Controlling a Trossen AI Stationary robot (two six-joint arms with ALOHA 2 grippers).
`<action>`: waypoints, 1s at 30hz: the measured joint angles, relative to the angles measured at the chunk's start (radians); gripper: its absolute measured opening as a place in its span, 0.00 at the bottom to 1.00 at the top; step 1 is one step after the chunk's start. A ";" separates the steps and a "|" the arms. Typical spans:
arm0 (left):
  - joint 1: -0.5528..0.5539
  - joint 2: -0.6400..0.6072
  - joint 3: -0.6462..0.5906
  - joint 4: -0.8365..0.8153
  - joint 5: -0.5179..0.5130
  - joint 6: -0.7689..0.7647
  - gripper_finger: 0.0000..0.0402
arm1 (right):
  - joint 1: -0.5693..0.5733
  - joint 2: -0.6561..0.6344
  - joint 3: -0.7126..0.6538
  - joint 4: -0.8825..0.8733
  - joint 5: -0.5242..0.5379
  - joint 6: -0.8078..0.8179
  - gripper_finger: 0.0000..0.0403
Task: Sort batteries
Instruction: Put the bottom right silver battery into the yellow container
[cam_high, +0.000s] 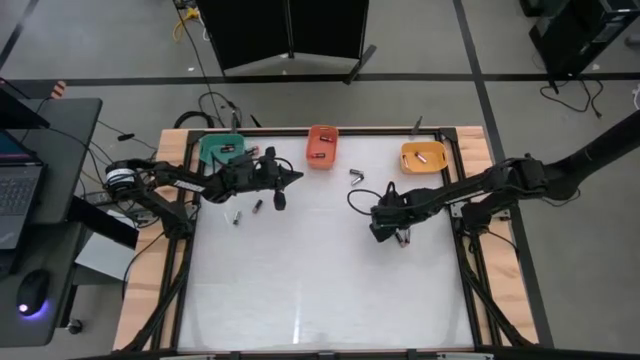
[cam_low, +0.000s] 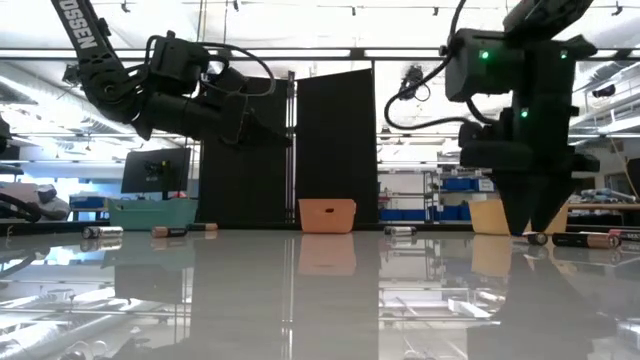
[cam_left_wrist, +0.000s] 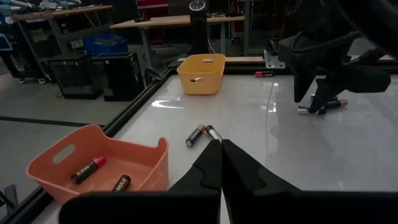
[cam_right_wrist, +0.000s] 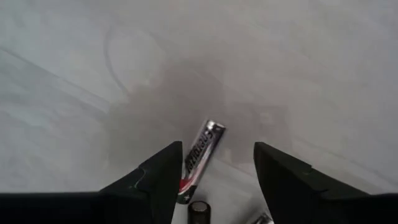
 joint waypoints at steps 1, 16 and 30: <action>0.000 0.000 0.000 -0.001 0.000 0.000 0.02 | -0.003 0.008 0.000 0.007 0.000 -0.003 0.51; 0.000 0.000 0.000 0.000 0.000 -0.006 0.02 | -0.048 0.043 0.001 0.080 -0.027 -0.110 0.14; 0.000 0.000 0.000 -0.008 -0.007 -0.026 0.02 | -0.343 -0.012 0.212 -0.177 0.141 -0.514 0.14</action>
